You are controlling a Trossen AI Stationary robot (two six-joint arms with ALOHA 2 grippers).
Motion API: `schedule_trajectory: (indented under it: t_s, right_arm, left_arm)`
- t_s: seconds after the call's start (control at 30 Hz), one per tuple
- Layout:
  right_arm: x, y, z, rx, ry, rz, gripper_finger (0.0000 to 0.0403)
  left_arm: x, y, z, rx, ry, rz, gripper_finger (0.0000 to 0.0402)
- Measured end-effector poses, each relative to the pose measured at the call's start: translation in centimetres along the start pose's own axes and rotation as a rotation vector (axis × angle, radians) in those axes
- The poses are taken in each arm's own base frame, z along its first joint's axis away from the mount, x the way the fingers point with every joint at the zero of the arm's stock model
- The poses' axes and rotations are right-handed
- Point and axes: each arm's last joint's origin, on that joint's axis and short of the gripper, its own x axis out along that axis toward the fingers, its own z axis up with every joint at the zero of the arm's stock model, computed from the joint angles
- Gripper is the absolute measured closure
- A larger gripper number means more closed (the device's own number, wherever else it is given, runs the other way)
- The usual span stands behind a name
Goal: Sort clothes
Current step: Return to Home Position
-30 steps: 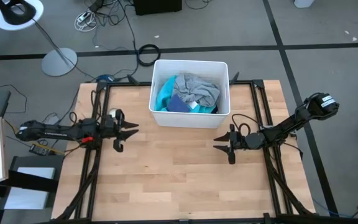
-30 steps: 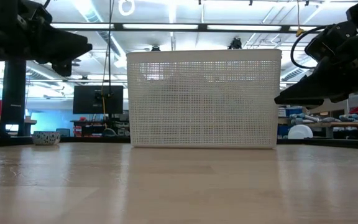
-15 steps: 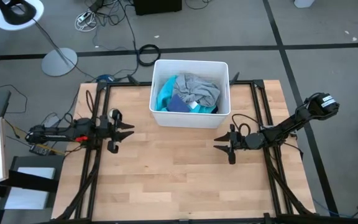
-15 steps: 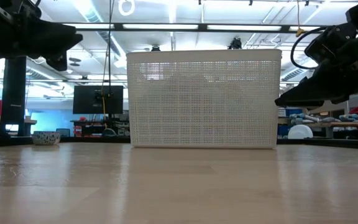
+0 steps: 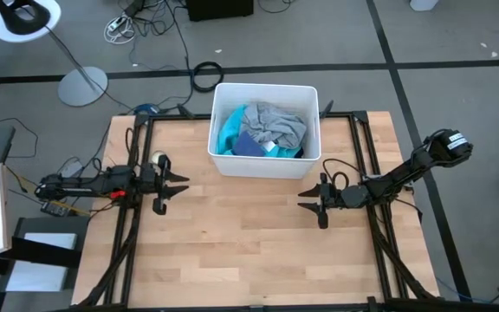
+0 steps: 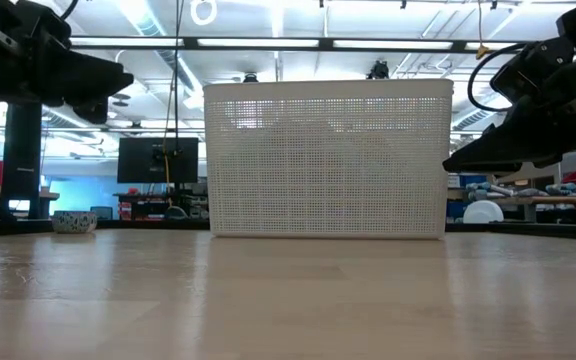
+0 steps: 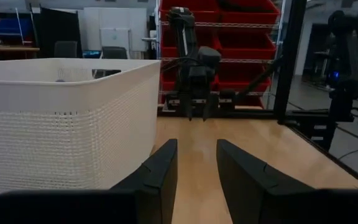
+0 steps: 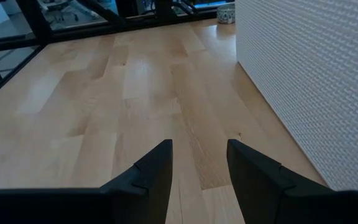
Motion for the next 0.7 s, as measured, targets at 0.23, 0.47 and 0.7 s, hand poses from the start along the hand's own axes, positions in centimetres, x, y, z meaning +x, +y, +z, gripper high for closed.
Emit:
schedule_trajectory:
  t_s: [0.23,0.47,0.7]
  right_arm:
    - [0.00,0.00,0.00,0.001,0.000,0.000,0.0250]
    - [0.00,0.00,0.01,0.002,-0.001,0.000,0.0250]
    - [0.00,0.02,0.08,-0.006,-0.008,0.001,0.0250]
  left_arm:
    - [-0.02,0.02,-0.59,0.002,0.061,0.002,0.0284]
    - [0.03,-0.02,-0.68,0.000,0.072,-0.010,0.0284]
    - [0.05,-0.03,-0.23,-0.002,0.025,-0.010,0.0284]
